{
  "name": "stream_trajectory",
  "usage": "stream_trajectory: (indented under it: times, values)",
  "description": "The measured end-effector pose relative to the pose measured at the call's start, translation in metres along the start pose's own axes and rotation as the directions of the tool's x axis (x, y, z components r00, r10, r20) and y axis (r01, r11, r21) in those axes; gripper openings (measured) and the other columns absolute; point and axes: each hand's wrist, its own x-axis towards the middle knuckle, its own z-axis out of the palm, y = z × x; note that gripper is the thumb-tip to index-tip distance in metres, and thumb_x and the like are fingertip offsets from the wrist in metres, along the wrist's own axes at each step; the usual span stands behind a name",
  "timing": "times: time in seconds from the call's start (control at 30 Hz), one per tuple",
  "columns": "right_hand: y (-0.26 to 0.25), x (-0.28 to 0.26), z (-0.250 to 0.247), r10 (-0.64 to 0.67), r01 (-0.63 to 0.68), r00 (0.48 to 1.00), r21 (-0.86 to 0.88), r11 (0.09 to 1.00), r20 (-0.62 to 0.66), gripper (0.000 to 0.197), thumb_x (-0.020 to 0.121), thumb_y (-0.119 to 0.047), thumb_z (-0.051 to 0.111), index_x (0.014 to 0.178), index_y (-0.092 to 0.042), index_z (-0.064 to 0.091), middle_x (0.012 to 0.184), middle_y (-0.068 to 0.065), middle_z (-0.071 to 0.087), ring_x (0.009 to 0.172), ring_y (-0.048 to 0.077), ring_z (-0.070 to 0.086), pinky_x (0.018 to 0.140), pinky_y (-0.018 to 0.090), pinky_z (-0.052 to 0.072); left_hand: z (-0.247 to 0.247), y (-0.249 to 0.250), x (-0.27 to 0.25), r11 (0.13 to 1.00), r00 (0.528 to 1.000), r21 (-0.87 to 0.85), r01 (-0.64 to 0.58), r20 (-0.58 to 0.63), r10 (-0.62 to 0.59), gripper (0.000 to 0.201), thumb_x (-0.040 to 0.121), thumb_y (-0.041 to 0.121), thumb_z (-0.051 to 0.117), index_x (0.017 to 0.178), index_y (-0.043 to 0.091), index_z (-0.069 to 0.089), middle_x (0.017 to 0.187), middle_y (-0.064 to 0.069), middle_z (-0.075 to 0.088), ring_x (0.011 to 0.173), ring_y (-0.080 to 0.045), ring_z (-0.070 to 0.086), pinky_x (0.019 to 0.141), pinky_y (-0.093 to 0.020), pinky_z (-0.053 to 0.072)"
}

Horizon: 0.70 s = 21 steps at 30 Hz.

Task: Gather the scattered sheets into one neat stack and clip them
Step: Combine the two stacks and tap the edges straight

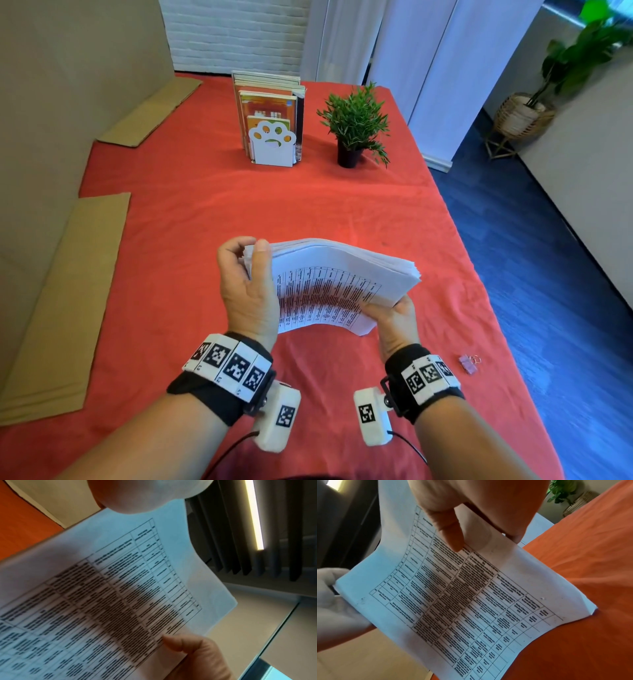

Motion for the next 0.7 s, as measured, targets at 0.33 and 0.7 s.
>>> stream_trajectory:
  times: [0.33,0.7]
  values:
    - [-0.002,0.005,0.003,0.022,-0.021,1.000,0.035,0.999,-0.014,0.035,0.067,0.022,0.057,0.088,-0.005,0.063,0.069,0.001,0.073,0.068,0.019,0.069,0.072,0.040,0.056,-0.015,-0.029,-0.002,0.996,0.964,-0.039,-0.076,0.251,0.083,0.049,0.080,0.046,0.064,0.116,0.025,0.038,0.102,0.007,0.051,0.089,0.001,0.055,0.081,-0.016,0.046]
    - [-0.013,0.003,0.008,-0.148,0.148,0.988,0.008,0.989,-0.050,0.054,0.061,0.016,0.057,0.102,-0.020,0.060,0.083,0.002,0.069,0.078,0.019,0.065,0.074,0.041,0.053,-0.024,-0.074,-0.007,0.980,0.921,0.087,0.181,0.334,-0.200,0.047,0.079,-0.012,0.063,0.107,0.022,0.049,0.092,0.012,0.068,0.080,0.009,0.064,0.074,-0.011,0.050]
